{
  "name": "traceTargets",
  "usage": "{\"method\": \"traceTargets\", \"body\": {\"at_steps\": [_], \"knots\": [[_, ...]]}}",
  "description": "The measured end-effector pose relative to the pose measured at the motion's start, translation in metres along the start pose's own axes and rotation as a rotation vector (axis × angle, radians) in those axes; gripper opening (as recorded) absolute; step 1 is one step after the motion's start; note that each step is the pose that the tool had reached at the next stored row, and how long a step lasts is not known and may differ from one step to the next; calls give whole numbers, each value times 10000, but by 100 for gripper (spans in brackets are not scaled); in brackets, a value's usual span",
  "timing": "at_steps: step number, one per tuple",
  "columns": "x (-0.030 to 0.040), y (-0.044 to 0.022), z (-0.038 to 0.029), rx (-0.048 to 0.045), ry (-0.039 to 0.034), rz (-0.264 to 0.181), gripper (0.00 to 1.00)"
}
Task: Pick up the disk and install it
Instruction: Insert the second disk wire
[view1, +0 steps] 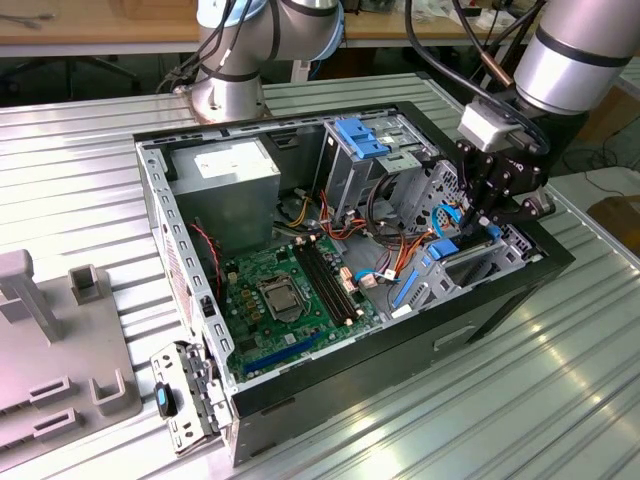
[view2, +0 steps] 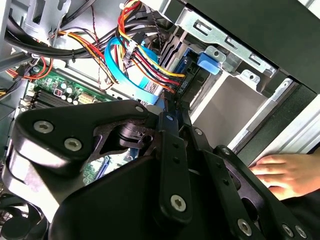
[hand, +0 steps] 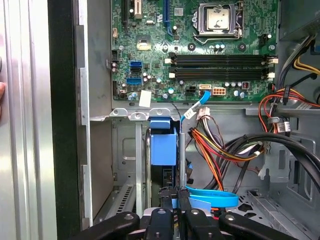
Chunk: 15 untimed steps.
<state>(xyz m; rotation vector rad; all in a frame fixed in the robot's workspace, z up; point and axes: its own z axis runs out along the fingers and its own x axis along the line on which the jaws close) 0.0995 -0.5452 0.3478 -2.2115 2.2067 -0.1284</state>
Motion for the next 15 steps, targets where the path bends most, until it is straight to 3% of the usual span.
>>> {"method": "traceTargets", "body": {"at_steps": [10, 15], "knots": [[-1, 2, 35, 1, -5, -23, 16], [-1, 4, 55, 1, -43, -21, 16]]}}
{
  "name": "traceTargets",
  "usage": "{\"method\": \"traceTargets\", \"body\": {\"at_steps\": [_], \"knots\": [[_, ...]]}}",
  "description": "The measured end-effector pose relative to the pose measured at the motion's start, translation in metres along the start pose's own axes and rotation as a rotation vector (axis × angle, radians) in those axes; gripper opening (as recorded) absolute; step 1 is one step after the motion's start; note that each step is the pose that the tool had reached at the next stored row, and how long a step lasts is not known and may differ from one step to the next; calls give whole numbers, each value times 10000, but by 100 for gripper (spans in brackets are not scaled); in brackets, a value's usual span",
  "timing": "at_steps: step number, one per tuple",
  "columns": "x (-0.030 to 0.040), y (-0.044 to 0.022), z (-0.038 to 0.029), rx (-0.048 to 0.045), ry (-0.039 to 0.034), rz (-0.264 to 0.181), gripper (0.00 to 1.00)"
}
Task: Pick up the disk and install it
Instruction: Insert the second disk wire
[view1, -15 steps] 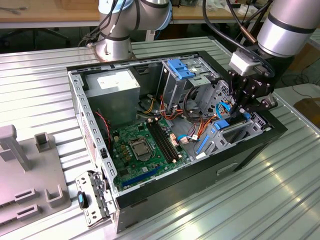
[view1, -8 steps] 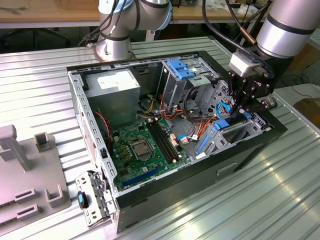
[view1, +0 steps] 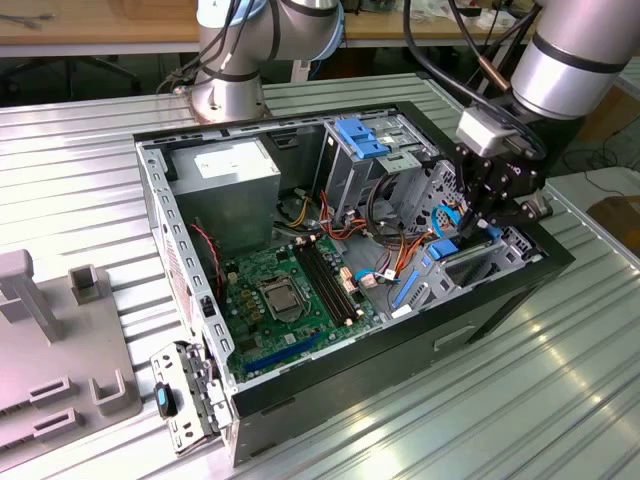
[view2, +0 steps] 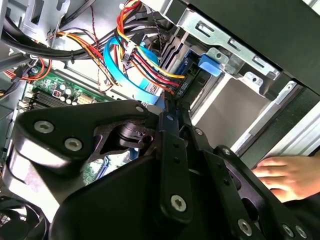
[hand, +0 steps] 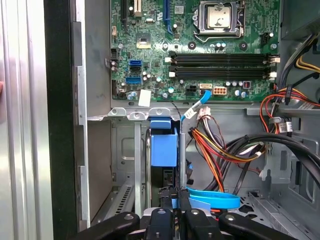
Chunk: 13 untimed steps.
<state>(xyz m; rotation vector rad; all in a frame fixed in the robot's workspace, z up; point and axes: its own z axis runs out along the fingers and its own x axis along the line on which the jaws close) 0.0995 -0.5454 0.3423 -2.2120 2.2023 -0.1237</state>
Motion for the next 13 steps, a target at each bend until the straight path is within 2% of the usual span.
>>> {"method": "traceTargets", "body": {"at_steps": [5, 10, 11, 12, 13], "knots": [[4, 3, 36, 0, -47, 3, 16], [4, 2, 44, 2, -60, 3, 16], [4, 2, 42, 1, -57, 3, 18], [5, 1, 34, 1, -53, 3, 24], [5, 1, 26, 1, -52, 3, 24]]}}
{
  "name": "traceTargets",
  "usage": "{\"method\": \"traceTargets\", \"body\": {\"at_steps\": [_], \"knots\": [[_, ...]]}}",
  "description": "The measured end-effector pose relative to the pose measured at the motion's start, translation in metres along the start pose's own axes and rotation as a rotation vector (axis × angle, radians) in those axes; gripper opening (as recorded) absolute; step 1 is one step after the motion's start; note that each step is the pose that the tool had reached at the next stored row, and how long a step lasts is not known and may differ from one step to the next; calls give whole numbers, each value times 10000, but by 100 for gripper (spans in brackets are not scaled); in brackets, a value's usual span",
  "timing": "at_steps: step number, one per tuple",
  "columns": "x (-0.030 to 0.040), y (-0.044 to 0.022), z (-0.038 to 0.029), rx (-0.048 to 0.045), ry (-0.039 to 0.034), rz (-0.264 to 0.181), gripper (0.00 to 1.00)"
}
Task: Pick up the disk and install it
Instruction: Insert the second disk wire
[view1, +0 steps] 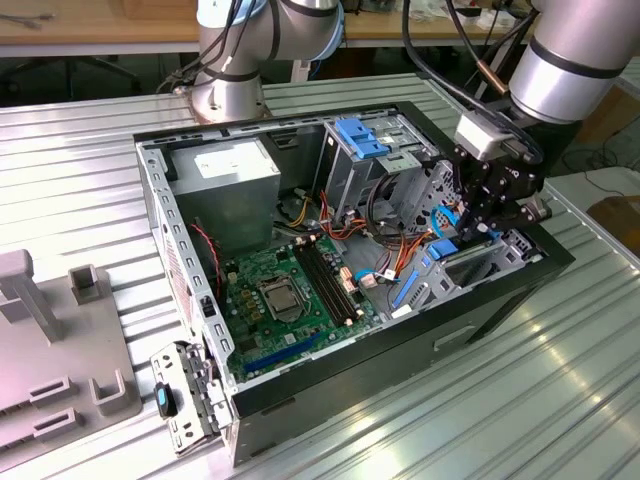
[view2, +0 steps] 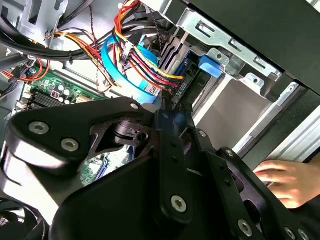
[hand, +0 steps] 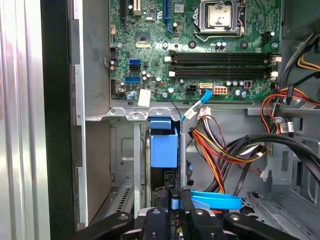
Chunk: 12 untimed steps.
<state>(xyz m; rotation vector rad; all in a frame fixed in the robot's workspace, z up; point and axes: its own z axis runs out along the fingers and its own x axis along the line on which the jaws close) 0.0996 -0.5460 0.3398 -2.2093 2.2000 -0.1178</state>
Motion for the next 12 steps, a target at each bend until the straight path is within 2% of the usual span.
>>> {"method": "traceTargets", "body": {"at_steps": [2, 5, 8, 10, 12], "knots": [[2, -5, -68, 0, 0, 0, 24], [5, -12, -125, 0, 1, 0, 24], [5, -13, -136, 0, 0, 0, 22], [5, -14, -143, 0, 2, -1, 11], [6, -14, -152, 0, 1, -1, 11]]}}
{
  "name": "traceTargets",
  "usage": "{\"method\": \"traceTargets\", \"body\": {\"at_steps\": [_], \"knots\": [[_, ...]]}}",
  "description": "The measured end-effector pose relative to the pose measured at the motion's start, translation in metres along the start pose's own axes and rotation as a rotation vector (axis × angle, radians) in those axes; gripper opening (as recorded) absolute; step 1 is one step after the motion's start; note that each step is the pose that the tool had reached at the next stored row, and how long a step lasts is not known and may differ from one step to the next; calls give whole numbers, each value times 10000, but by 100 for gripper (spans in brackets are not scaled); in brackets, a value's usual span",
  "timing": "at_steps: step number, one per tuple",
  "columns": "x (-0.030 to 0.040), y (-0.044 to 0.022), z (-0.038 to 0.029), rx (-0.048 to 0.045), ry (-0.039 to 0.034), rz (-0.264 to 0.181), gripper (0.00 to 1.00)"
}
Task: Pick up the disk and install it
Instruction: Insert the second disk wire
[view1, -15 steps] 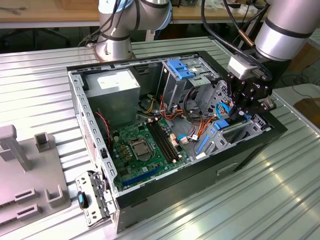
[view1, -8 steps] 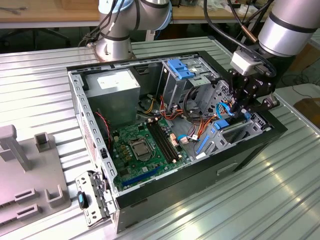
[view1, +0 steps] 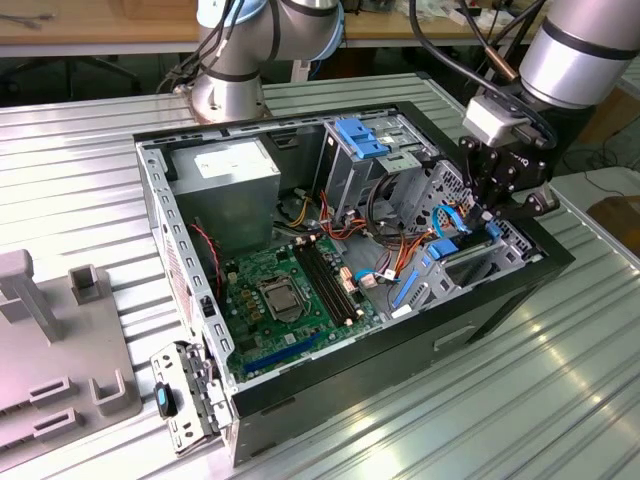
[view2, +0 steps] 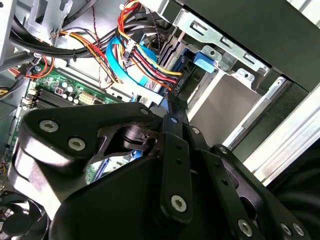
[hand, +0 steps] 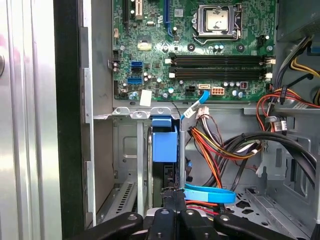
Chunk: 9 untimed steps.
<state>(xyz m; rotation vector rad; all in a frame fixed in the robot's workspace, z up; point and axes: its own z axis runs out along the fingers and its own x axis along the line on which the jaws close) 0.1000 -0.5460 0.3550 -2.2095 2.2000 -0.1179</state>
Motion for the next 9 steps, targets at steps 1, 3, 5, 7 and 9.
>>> {"method": "traceTargets", "body": {"at_steps": [1, 3, 5, 7, 9], "knots": [[0, 0, -2, 0, 0, 0, 11], [0, 0, -7, 0, -1, 1, 11], [1, -1, -16, 0, 0, 1, 11], [1, -1, -22, 0, 0, 0, 11], [1, -2, -31, 0, 0, 1, 11]]}}
